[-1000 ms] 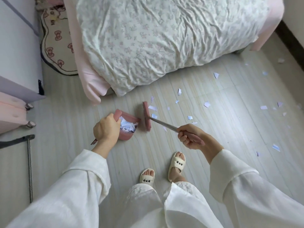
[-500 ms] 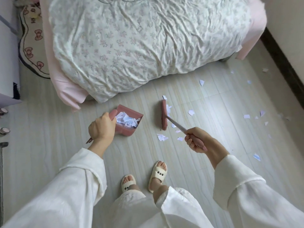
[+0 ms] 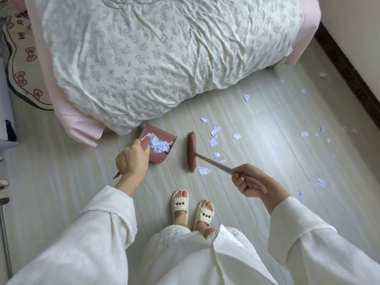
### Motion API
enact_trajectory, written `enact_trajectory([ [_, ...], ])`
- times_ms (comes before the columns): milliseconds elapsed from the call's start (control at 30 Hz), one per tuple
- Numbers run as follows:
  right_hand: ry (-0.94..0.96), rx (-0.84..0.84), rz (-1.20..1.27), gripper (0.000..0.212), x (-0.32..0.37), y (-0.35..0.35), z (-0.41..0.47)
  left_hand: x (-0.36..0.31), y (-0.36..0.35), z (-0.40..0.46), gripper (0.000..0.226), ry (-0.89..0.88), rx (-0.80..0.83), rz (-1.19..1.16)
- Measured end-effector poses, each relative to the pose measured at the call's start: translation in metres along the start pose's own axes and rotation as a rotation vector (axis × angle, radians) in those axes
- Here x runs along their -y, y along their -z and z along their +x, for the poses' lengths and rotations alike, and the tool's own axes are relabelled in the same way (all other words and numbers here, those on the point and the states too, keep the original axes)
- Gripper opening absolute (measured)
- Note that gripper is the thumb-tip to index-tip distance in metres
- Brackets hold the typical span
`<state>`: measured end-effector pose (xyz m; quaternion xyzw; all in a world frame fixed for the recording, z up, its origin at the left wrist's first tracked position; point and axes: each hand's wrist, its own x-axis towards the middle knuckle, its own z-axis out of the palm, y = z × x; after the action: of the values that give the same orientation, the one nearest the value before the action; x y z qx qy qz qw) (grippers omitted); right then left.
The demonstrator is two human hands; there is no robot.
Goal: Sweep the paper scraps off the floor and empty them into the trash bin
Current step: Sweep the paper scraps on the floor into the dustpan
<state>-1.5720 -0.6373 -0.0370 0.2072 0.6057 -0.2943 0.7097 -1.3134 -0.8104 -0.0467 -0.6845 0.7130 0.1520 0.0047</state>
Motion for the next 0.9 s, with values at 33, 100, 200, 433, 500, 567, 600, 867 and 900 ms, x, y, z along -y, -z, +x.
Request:
enact_trajectory([
  [33,-0.011,-0.048,-0.067,0.020,-0.006,0.003,0.000,-0.002,-0.001,0.000,0.028,-0.012,0.013,-0.005],
  [100,-0.010,-0.119,-0.147,0.019,-0.017,0.011,-0.002,-0.009,-0.003,-0.001,0.030,-0.044,0.036,-0.003],
  [200,0.032,-0.198,-0.186,0.012,-0.027,0.019,-0.004,-0.020,-0.007,-0.007,0.031,-0.088,0.057,-0.007],
  [433,0.207,-0.307,-0.130,0.008,-0.038,0.038,-0.014,-0.038,-0.015,-0.020,0.029,-0.188,0.072,-0.030],
  [500,0.231,-0.319,-0.113,0.009,-0.042,0.045,-0.021,-0.043,-0.017,-0.022,0.028,-0.227,0.076,-0.034],
  [567,0.244,-0.326,-0.074,0.010,-0.046,0.049,-0.028,-0.050,-0.018,-0.023,0.028,-0.269,0.080,-0.035],
  [600,0.241,-0.325,-0.049,0.010,-0.048,0.048,-0.030,-0.052,-0.018,-0.023,0.028,-0.284,0.085,-0.031],
  [867,0.283,-0.390,0.344,0.006,-0.053,0.021,-0.023,-0.065,-0.020,-0.012,0.031,-0.429,0.131,0.041],
  [900,0.276,-0.392,0.411,0.009,-0.051,0.019,-0.020,-0.065,-0.020,-0.010,0.031,-0.439,0.134,0.060],
])
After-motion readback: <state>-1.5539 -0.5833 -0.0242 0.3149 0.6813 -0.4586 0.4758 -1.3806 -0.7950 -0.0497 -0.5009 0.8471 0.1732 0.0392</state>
